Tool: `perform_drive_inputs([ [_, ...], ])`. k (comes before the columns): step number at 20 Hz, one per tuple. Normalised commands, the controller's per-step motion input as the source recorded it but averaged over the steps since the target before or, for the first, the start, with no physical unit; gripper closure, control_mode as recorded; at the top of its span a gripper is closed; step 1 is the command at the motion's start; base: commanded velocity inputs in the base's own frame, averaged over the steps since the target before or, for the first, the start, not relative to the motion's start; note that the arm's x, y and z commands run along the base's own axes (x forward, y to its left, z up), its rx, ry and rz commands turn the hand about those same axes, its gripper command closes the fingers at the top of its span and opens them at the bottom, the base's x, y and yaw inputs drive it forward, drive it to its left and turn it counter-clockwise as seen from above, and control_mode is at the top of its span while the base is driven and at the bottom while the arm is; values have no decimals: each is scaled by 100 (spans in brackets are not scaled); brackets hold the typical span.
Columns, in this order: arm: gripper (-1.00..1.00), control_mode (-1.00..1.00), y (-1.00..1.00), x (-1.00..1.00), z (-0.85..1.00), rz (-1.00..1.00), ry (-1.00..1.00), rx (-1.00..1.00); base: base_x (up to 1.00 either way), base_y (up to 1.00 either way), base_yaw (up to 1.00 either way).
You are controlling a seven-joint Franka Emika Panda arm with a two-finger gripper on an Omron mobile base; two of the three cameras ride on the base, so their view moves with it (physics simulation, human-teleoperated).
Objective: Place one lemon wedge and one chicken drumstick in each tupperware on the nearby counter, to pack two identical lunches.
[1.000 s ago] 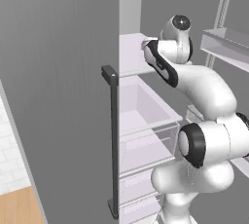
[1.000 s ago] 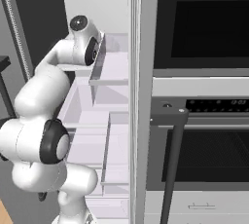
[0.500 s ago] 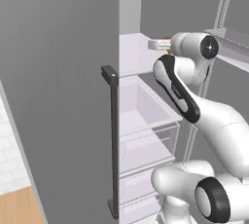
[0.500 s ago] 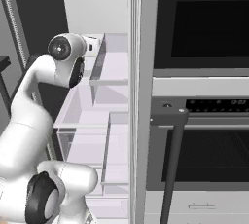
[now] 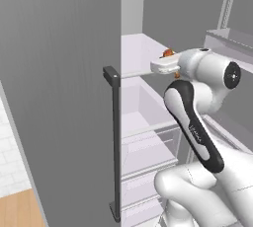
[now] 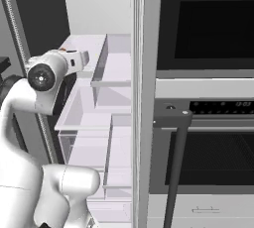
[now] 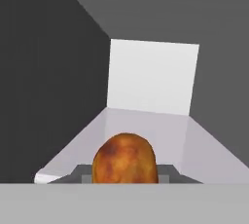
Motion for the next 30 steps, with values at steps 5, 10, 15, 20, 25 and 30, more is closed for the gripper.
perform_drive_inputs([
  [5, 100, -100, 44, -100, -43, 16, 33, -32, 0, 0, 0],
  [10, 100, 100, 0, 0, 0, 0, 0, 0, -100, 42, 12],
  [15, 100, 100, 0, 0, 0, 0, 0, 0, -100, 8, -1],
  [20, 100, 100, 0, 0, 0, 0, 0, 0, -100, -5, -26],
  [25, 100, 100, 0, 0, 0, 0, 0, 0, -100, -35, -50],
  [30, 100, 100, 0, 0, 0, 0, 0, 0, -26, -94, -64],
])
